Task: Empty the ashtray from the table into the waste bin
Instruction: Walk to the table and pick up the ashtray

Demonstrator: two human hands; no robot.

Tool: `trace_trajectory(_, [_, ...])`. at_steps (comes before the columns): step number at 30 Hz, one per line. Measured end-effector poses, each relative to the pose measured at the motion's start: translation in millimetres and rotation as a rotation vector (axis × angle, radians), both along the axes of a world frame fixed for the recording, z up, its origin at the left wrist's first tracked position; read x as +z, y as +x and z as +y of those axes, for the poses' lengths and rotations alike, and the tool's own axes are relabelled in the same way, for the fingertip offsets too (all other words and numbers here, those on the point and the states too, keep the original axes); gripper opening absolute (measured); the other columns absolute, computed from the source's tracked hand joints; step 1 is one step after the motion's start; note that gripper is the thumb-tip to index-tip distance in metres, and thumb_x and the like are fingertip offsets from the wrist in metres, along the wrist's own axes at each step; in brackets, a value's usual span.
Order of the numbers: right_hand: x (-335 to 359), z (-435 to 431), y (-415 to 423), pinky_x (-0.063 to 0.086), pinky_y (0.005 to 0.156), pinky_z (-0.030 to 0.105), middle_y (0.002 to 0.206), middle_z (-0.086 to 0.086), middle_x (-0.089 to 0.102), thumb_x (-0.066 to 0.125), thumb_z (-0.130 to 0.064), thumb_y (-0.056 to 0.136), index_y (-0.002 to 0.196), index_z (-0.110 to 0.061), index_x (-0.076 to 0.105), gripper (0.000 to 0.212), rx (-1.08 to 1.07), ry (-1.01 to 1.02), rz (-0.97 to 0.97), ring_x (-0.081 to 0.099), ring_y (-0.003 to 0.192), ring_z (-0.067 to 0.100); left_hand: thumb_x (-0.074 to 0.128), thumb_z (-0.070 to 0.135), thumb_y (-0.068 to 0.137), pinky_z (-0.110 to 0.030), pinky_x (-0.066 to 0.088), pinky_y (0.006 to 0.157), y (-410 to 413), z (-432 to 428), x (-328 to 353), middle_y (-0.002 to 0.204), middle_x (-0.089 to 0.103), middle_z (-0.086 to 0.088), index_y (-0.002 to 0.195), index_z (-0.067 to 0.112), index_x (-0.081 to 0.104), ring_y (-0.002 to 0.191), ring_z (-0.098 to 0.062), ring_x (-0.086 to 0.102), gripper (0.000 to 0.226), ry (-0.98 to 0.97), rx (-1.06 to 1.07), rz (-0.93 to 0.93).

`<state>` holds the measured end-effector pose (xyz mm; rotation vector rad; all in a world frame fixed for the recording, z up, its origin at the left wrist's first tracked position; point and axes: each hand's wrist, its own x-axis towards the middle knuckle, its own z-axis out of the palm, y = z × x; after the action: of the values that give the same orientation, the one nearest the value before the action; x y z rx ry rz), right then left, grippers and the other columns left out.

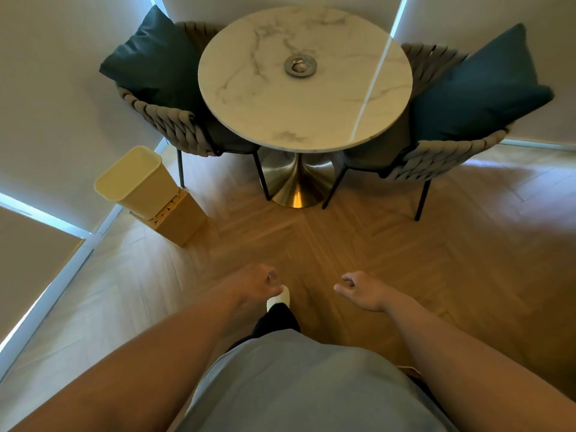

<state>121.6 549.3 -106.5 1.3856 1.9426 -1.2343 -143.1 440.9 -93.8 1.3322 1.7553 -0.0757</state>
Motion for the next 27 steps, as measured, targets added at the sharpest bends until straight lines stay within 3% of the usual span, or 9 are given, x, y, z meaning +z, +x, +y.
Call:
trace_trajectory(11, [19,107,-104,0.036,0.112,0.045,0.153,0.007,0.04,0.05,-0.052,0.096,0.148,-0.018,0.038,0.063,-0.039,0.063,0.035,0.037,0.14,0.026,0.058,0.05,0.091,-0.035,0.051,0.088,-105,122,2,0.114,0.062,0.001,0.122,0.023,0.056,0.098,-0.014,0.058,0.041,0.059,-0.048,0.015])
trace_trajectory(21, [20,197,-148,0.042,0.106,0.041,0.145,0.011,0.049,0.05,-0.05,0.095,0.146,-0.016,0.041,0.062,-0.023,0.055,0.033,0.046,0.132,0.027,0.055,0.051,0.091,-0.042,0.05,0.094,-145,207,5,0.121,0.061,-0.001,0.128,0.026,0.053,0.104,-0.018,0.059,0.045,0.035,-0.087,0.008])
trace_trajectory(27, [16,274,-170,0.037,0.111,0.041,0.149,0.01,0.046,0.049,-0.055,0.094,0.147,-0.014,0.04,0.067,0.011,0.074,0.032,0.037,0.14,0.025,0.055,0.052,0.091,-0.041,0.049,0.095,-159,278,7,0.123,0.061,-0.001,0.13,0.022,0.053,0.106,-0.019,0.059,0.049,0.023,-0.044,0.017])
